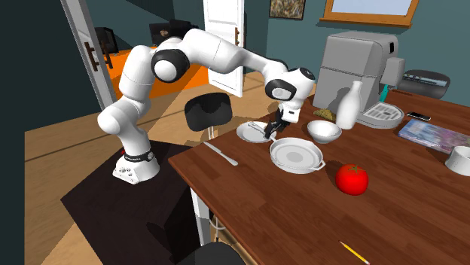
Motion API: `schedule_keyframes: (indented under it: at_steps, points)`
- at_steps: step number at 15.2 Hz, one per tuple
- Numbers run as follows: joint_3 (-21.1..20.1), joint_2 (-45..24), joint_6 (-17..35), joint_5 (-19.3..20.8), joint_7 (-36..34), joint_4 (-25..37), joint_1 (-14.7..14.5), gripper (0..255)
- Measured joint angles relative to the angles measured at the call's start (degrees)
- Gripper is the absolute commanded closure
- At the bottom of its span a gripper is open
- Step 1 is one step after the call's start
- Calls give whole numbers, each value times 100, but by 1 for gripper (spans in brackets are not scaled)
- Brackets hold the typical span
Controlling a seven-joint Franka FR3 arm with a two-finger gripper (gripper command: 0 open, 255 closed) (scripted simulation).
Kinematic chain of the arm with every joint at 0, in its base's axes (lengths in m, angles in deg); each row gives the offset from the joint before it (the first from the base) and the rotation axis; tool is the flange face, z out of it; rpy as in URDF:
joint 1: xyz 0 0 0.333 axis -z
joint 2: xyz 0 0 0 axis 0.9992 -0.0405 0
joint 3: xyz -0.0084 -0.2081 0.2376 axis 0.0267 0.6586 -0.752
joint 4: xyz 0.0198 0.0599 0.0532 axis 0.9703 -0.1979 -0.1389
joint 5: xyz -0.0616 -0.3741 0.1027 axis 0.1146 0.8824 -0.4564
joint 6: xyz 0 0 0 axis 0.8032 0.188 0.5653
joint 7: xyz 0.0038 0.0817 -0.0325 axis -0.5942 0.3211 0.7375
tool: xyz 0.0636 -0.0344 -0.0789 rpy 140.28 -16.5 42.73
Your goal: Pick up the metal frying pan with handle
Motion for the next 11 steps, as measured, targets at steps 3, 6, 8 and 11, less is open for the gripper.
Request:
schedule_keyframes:
  at_steps: [3, 6, 8, 11]
  points:
    - [12, -133, 163, 8, 0, -43, -20, 0]
    - [22, -198, 356, 12, 34, -176, -19, 0]
    - [26, -227, 373, 17, 36, -159, -22, 255]
    - [25, -233, 372, 18, 38, -156, -24, 255]
